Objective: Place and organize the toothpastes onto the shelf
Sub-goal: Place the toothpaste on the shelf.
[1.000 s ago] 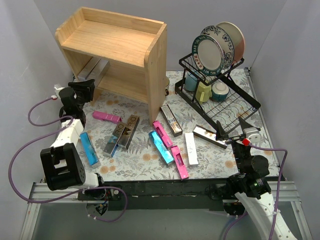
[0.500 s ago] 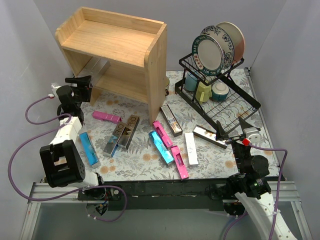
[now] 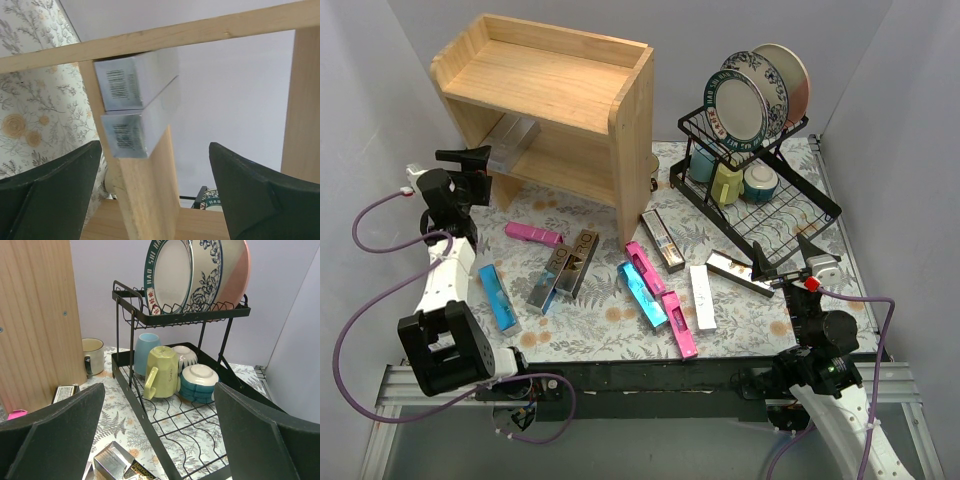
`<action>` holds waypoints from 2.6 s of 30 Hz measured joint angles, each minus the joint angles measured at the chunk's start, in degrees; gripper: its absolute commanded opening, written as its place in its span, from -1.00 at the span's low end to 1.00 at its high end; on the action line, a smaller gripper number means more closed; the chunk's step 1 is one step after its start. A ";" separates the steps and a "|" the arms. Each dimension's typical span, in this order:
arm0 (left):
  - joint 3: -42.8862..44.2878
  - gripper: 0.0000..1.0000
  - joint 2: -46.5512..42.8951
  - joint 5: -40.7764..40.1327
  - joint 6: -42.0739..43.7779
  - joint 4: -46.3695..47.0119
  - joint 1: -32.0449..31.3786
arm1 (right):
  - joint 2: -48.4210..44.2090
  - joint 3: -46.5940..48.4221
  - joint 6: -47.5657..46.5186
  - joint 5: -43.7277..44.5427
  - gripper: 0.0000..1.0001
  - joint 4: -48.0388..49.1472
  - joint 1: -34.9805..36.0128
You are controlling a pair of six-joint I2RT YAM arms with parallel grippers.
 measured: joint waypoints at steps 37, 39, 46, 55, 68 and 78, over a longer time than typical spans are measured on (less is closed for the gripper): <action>8.24 0.76 6.71 5.77 0.50 -1.27 0.04 | 0.00 0.00 -0.02 0.00 0.97 0.00 0.00; 8.41 0.76 6.71 5.79 0.66 -1.31 0.04 | 0.00 0.00 -0.02 0.00 0.97 0.00 0.00; 9.44 0.77 6.80 5.84 1.16 -1.97 0.04 | 0.00 0.00 -0.02 -0.04 0.97 0.00 0.00; 10.36 0.82 7.41 6.16 1.68 -2.38 0.04 | 0.00 0.00 -0.28 -0.24 0.97 0.00 0.00; 9.79 0.96 -3.54 8.17 13.94 -11.58 -0.02 | 5.38 5.33 1.42 -5.22 0.97 -2.34 0.00; 4.26 0.96 -17.94 5.92 35.17 -25.99 -9.49 | 29.24 22.80 10.75 -8.59 0.97 -15.85 0.00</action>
